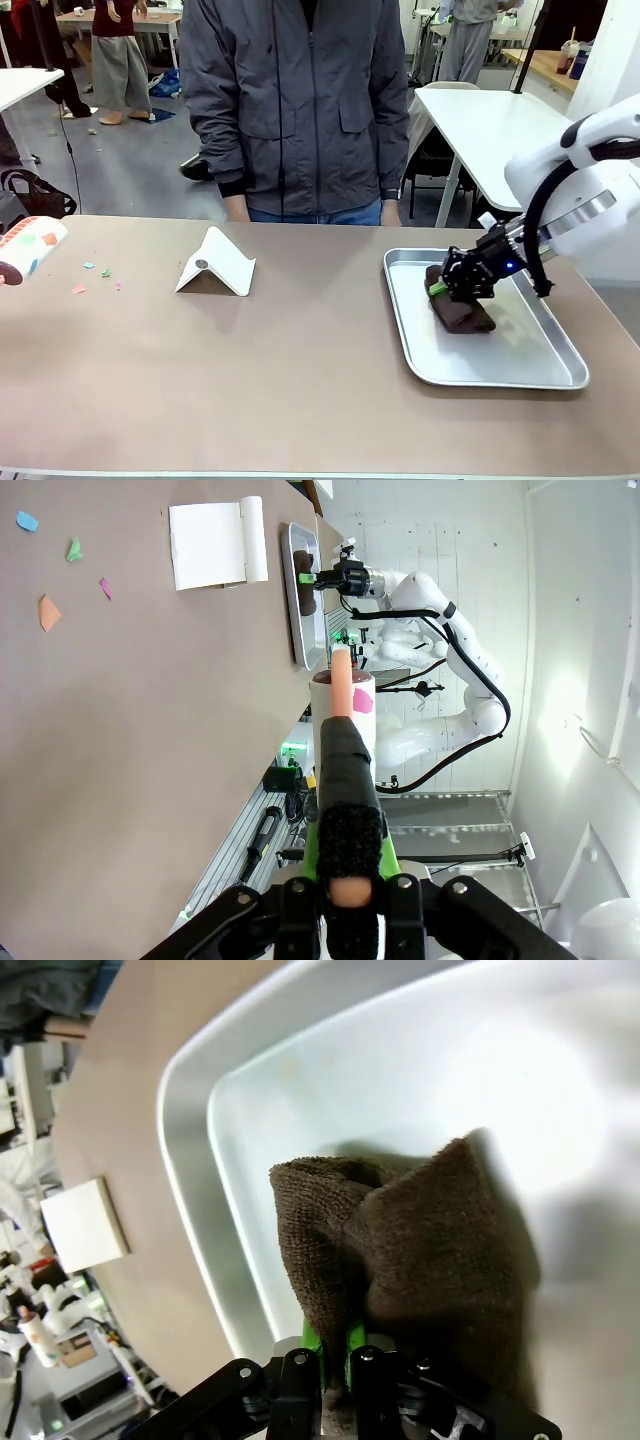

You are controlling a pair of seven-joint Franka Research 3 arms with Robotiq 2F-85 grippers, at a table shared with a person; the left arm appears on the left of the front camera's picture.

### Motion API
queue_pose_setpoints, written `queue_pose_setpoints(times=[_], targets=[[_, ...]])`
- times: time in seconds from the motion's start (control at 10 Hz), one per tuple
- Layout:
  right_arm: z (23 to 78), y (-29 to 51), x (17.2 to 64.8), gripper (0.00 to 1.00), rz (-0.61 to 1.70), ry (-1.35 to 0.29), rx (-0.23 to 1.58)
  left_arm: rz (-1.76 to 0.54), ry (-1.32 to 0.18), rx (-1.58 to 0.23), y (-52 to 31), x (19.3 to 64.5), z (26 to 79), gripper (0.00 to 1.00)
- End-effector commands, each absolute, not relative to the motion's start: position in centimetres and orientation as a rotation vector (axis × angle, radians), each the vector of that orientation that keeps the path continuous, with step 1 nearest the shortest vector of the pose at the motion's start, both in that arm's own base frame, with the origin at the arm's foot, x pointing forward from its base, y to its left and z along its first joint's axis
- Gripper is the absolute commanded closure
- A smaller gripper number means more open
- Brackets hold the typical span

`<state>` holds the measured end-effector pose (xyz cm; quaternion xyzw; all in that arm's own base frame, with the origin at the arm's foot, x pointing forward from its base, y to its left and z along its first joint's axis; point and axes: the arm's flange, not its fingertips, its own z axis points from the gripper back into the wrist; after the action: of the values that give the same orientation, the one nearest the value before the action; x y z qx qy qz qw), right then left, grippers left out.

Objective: Clean the surface of the table.
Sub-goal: If a person points to the right, clean the right side of the table with your right hand, and if they point to the left, clean the left side with your left hand.

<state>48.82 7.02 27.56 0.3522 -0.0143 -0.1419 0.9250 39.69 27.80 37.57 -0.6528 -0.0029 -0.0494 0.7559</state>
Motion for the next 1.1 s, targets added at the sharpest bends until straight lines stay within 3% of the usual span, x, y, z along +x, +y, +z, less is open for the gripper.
queue_pose_setpoints(times=[0.0,0.3,1.0], targets=[[26.9,9.2,47.4,1.00,-0.330,-0.020,0.799,-0.123,-0.013,-1.427,27.5,39.4,38.1,1.00],[27.7,10.6,45.7,1.00,-0.302,-0.054,0.826,-0.123,-0.013,-1.427,27.5,39.4,38.1,1.00],[28.1,7.0,45.1,1.00,-0.083,-0.134,0.618,-0.123,-0.013,-1.427,27.5,39.4,38.1,1.00]])
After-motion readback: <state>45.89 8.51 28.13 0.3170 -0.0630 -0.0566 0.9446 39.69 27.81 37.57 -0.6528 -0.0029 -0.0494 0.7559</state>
